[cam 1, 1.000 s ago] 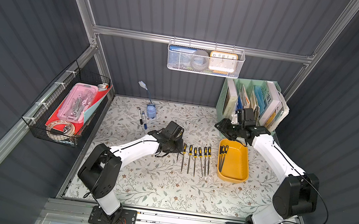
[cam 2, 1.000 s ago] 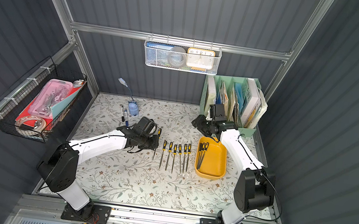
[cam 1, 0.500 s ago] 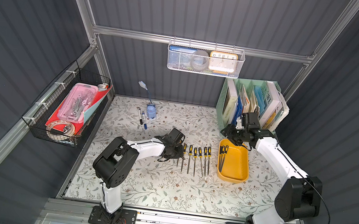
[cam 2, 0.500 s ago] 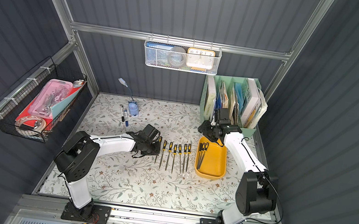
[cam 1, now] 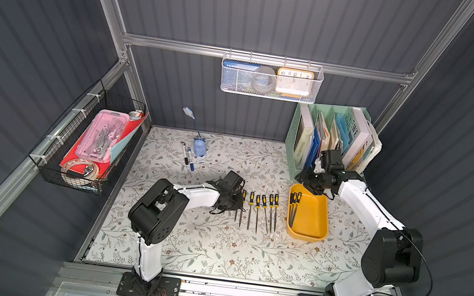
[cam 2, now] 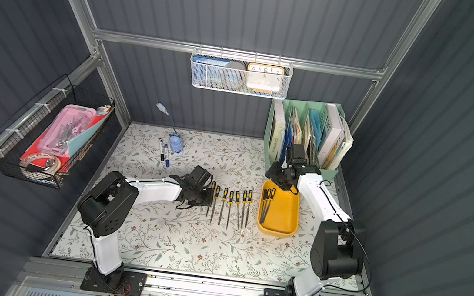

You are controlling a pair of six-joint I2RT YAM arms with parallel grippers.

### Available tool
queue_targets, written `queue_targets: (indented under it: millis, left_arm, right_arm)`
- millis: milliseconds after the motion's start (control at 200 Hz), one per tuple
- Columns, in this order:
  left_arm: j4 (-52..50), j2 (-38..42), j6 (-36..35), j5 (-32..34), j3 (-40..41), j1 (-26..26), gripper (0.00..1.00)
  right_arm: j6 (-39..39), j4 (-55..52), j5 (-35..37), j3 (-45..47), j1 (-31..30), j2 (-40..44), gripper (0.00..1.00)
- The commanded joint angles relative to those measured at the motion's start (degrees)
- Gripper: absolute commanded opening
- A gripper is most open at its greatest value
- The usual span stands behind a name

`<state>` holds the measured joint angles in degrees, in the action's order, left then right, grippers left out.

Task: Take the file tool out of the storage box
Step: Place the file tool at the center of the board, then pick up the file tool from the storage box.

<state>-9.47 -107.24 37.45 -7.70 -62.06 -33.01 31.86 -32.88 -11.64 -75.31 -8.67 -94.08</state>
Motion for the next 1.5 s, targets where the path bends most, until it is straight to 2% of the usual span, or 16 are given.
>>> queue_targets:
  millis: [0,70,135,230,360,550,805,1041,1496]
  left_arm:
    - [-0.6,-0.6,-0.6,0.1,-0.5,0.1,0.13]
    - [-0.9,-0.1,-0.6,0.4,-0.5,0.1,0.17]
    - [-1.3,0.4,-0.5,0.8,-0.5,0.1,0.26]
    - [-2.1,1.2,-0.5,1.3,-0.9,0.1,0.45]
    - [-4.8,2.5,-1.2,1.7,-3.6,0.1,0.56]
    - [-7.5,6.6,-2.3,2.4,-9.7,0.1,0.58]
    - [-12.0,10.6,-1.8,5.6,-17.1,0.2,0.59]
    - [-12.2,13.0,-1.5,6.4,-18.1,1.2,0.60]
    - [-12.4,14.0,-2.0,5.9,-18.5,3.3,0.61]
  right_arm:
    - [-1.0,-2.4,1.7,-0.3,0.7,-0.7,0.56]
    - [-1.0,-2.8,2.0,-0.4,0.9,-0.9,0.55]
    - [-1.1,-3.2,2.5,-0.5,1.1,-1.1,0.55]
    - [-1.6,-4.4,3.7,-0.7,1.3,-1.8,0.56]
    - [-2.0,-5.4,5.6,-0.5,1.5,-3.8,0.53]
    - [-3.0,-6.6,8.3,-1.9,1.6,-8.5,0.41]
    - [-4.2,-7.1,11.8,-6.4,1.6,-15.8,0.41]
    - [-5.0,-8.3,12.2,-10.0,1.6,-20.4,0.40]
    - [-6.5,-9.1,13.1,-10.0,0.9,-24.0,0.32]
